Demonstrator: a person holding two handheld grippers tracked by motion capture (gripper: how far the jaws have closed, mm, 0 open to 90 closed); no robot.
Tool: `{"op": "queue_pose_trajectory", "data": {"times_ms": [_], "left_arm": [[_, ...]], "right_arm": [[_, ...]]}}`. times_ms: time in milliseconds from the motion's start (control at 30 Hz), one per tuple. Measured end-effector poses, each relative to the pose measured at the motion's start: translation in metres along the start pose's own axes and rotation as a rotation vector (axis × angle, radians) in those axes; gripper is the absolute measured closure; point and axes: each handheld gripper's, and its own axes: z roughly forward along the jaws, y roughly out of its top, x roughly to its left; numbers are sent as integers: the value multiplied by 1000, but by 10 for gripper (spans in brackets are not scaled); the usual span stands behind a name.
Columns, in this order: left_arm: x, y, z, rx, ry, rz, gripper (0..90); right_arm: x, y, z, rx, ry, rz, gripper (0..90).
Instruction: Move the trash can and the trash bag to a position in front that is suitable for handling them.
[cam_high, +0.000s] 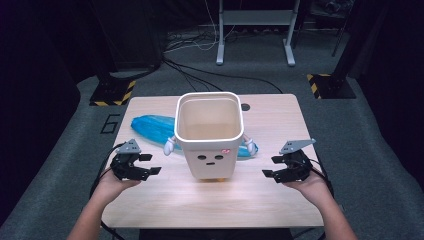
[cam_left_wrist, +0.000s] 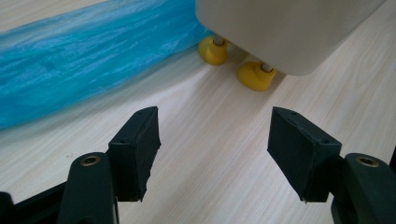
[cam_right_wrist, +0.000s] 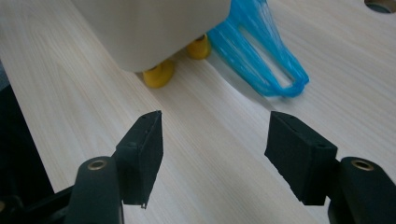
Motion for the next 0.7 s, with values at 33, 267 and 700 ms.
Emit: {"op": "queue_pose_trajectory", "data": {"times_ms": [33,267,700], "left_arm": [[-2,3,-3,-5,-4,4,335],[-6,16,-14,-48,-30,31,341],[-8,36,-22,-130,-148,77,355]], "right_arm": [[1,2,-2,-7,3,-3,352],[4,12,-8,-60,30,-38,360],[8,32,-16,-146,105,-131,372]]}}
